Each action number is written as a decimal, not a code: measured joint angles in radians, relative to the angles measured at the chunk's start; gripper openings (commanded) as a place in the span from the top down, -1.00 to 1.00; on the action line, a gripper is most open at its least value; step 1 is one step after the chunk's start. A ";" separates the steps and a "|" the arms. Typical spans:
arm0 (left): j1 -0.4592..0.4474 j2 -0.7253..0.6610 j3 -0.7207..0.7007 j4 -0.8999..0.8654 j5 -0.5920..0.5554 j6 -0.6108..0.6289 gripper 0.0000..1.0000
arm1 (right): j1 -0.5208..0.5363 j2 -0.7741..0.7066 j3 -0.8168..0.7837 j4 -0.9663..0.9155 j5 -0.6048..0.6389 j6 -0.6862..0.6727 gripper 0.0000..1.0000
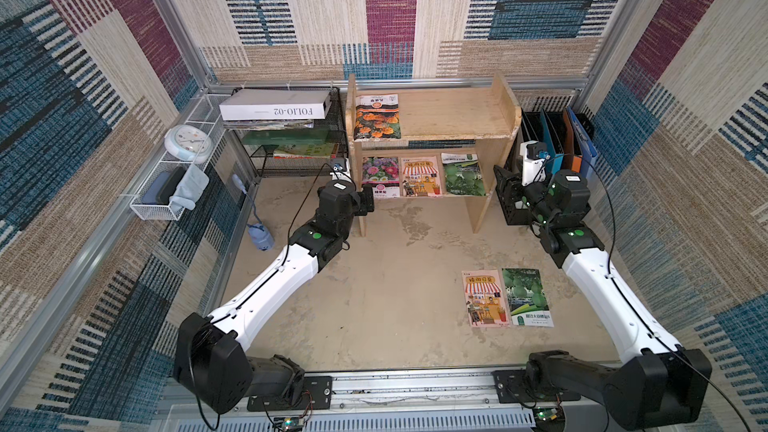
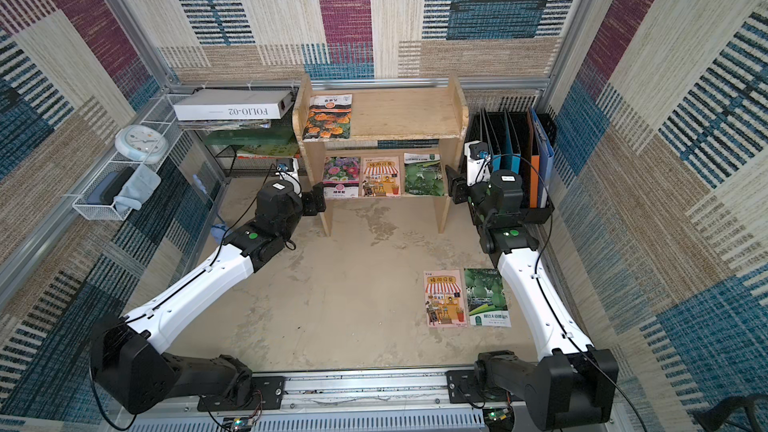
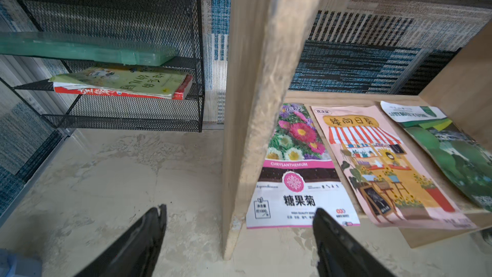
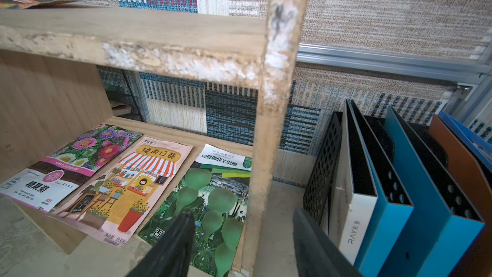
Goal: Take the seed bag off the shelf
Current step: Adjust the shelf at the center of the board.
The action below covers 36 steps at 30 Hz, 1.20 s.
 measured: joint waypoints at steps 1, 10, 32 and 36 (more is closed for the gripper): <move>0.001 0.013 0.016 0.006 0.006 0.006 -0.79 | -0.003 0.007 0.000 0.012 -0.002 -0.003 -0.21; 0.017 0.091 0.081 0.030 0.031 0.046 -0.48 | -0.014 0.072 -0.025 0.129 -0.038 -0.019 -0.01; 0.068 0.156 0.106 0.105 0.070 0.070 0.14 | -0.029 0.237 -0.011 0.351 -0.059 0.000 0.52; 0.070 0.177 0.114 0.126 0.093 0.069 0.28 | -0.029 0.258 -0.006 0.380 -0.005 0.031 0.67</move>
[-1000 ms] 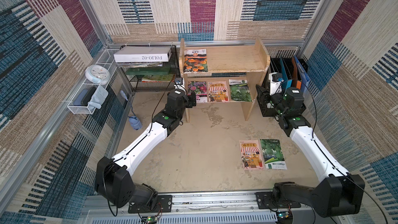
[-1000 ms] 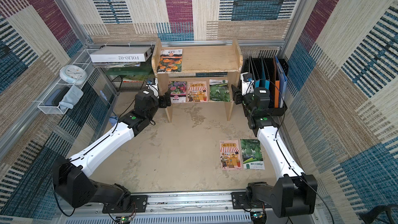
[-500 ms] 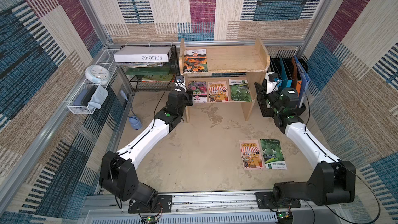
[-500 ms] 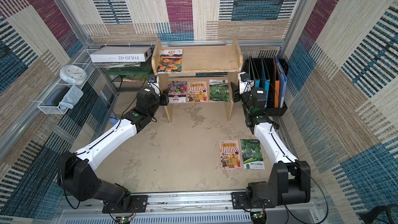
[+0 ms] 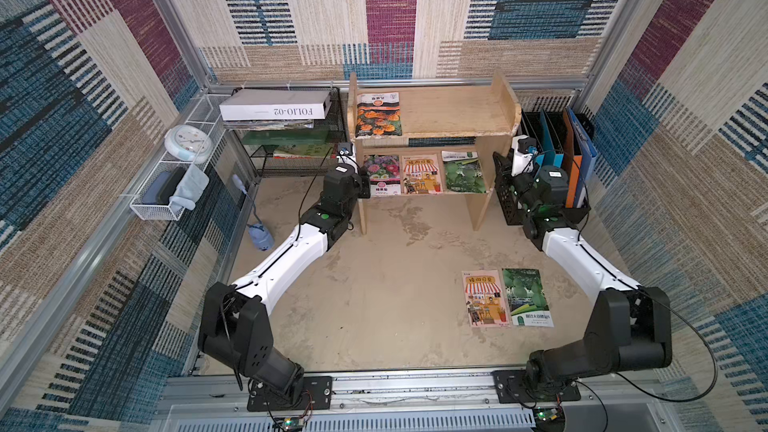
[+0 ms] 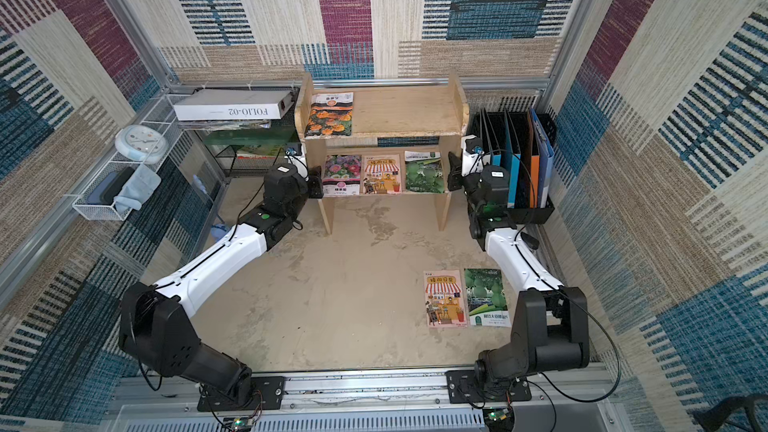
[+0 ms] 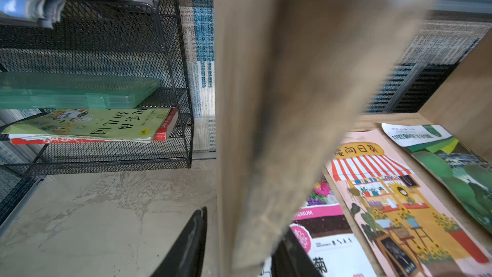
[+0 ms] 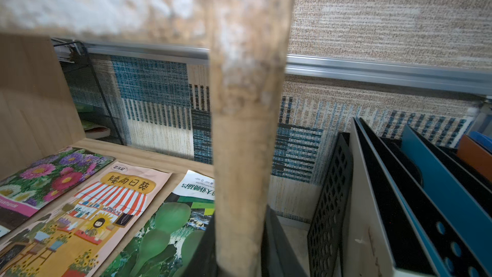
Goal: Take the seed bag off the shelf
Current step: Adjust the shelf at the center of the board.
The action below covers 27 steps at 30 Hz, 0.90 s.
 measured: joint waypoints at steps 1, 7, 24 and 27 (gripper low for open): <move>0.000 0.004 0.002 0.004 0.006 -0.001 0.31 | 0.000 0.003 0.002 0.002 0.016 0.002 0.69; 0.000 0.016 0.005 0.024 0.043 -0.014 0.45 | -0.002 0.010 0.018 -0.013 0.020 0.003 0.89; 0.002 -0.040 -0.046 0.014 -0.005 0.015 0.62 | 0.024 -0.032 -0.030 -0.003 -0.015 0.021 1.00; 0.009 -0.049 -0.053 0.011 -0.015 0.016 0.62 | 0.044 -0.037 -0.034 -0.005 0.003 0.021 1.00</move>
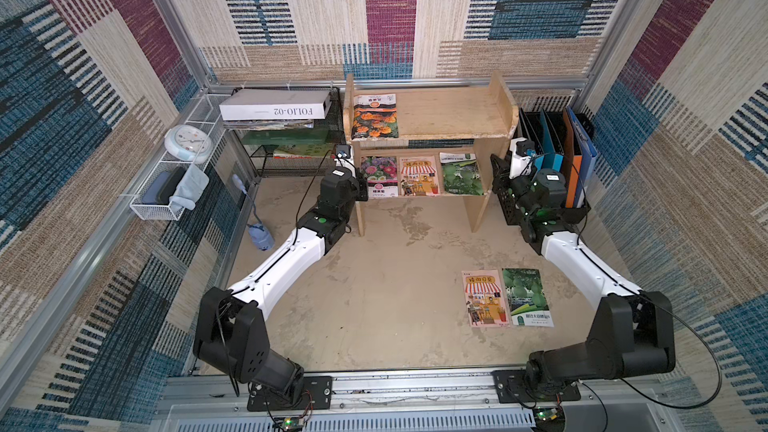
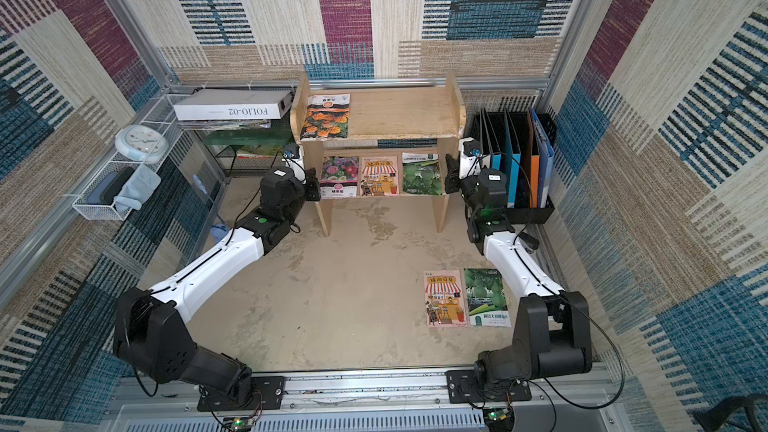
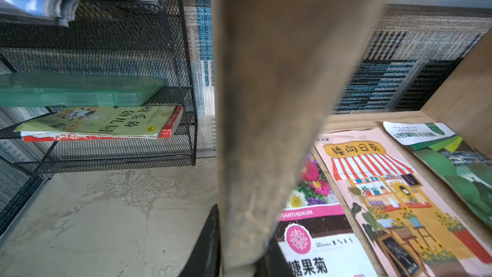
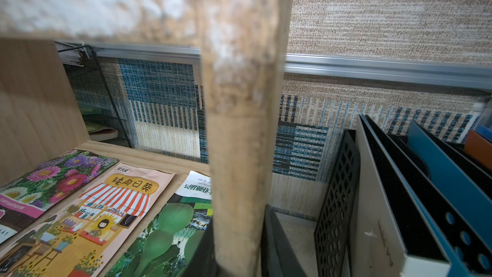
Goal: Take the seed bag off the shelf
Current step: Adjust the shelf at the center of the board.
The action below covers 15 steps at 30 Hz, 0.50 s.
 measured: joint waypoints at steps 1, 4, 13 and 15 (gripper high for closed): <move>0.004 -0.002 -0.002 -0.001 -0.002 0.000 0.61 | 0.008 0.000 0.000 0.000 0.009 0.000 1.00; 0.014 -0.006 -0.009 0.001 -0.008 -0.001 0.61 | 0.030 0.000 0.000 0.000 0.031 -0.001 1.00; 0.026 -0.013 -0.024 0.013 -0.002 -0.016 0.40 | 0.055 -0.003 -0.002 -0.003 0.069 -0.010 1.00; 0.026 -0.014 -0.032 0.008 -0.003 -0.033 0.29 | 0.056 -0.005 -0.002 -0.010 0.074 -0.011 0.83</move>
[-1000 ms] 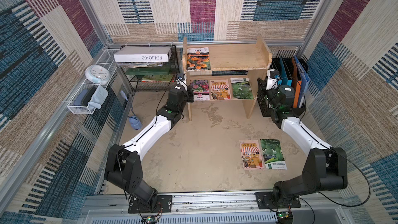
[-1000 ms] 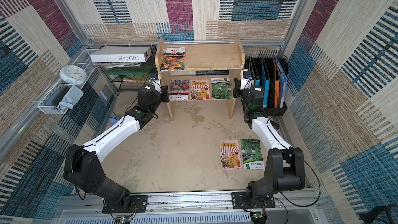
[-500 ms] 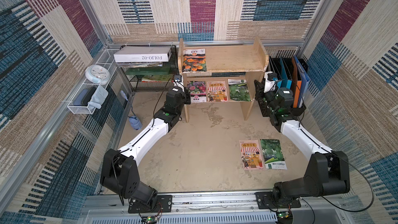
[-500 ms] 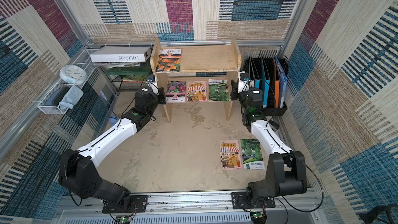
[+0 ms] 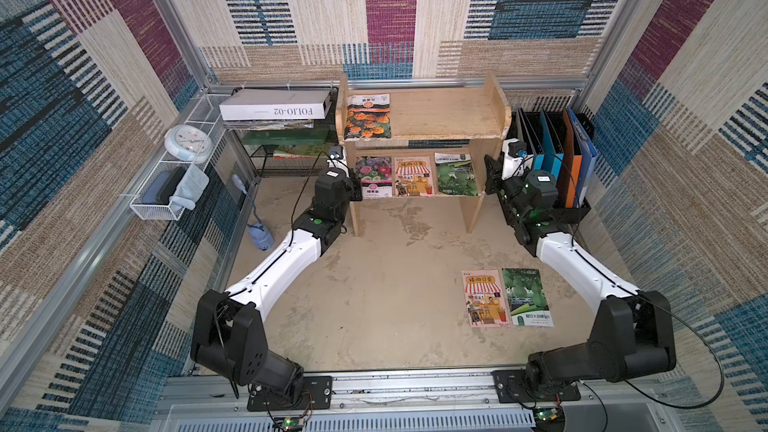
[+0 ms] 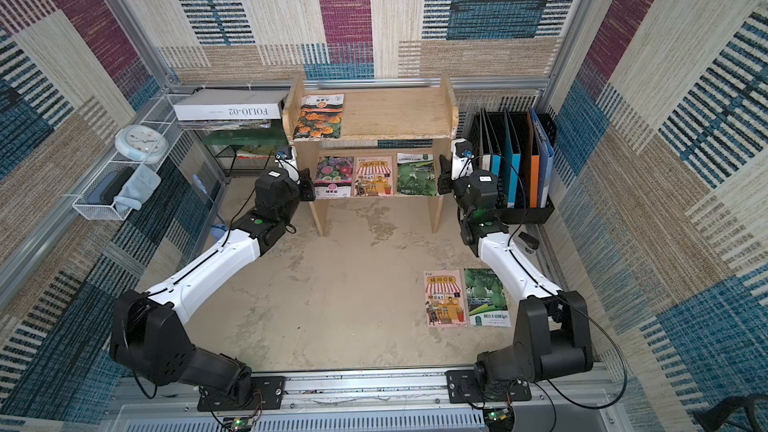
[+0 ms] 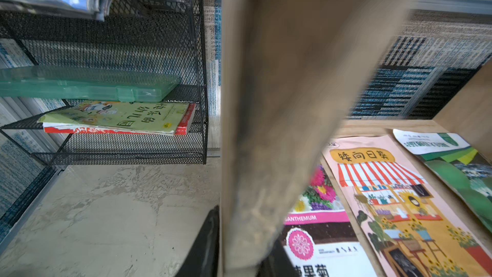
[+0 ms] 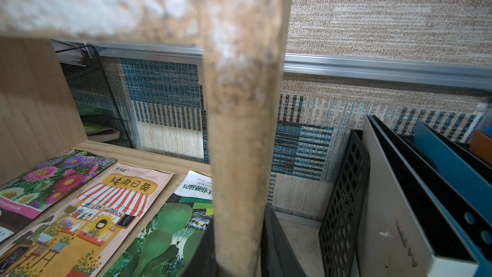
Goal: Take the seed bag off the shelf
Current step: Adjust the shelf at the center of the board.
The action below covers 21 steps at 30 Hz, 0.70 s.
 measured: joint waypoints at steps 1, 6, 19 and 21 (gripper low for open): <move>0.000 0.000 -0.004 -0.005 0.001 -0.003 0.25 | 0.000 -0.002 0.000 -0.003 0.000 -0.001 0.73; 0.000 -0.007 -0.020 -0.014 0.002 -0.018 0.17 | 0.001 -0.008 0.000 -0.016 0.004 -0.005 0.45; 0.000 -0.089 -0.056 -0.029 0.006 -0.025 -0.22 | 0.010 -0.051 0.000 -0.113 -0.113 -0.051 -0.13; 0.000 -0.111 -0.067 -0.029 0.009 -0.025 -0.24 | 0.010 -0.062 0.000 -0.128 -0.114 -0.057 -0.18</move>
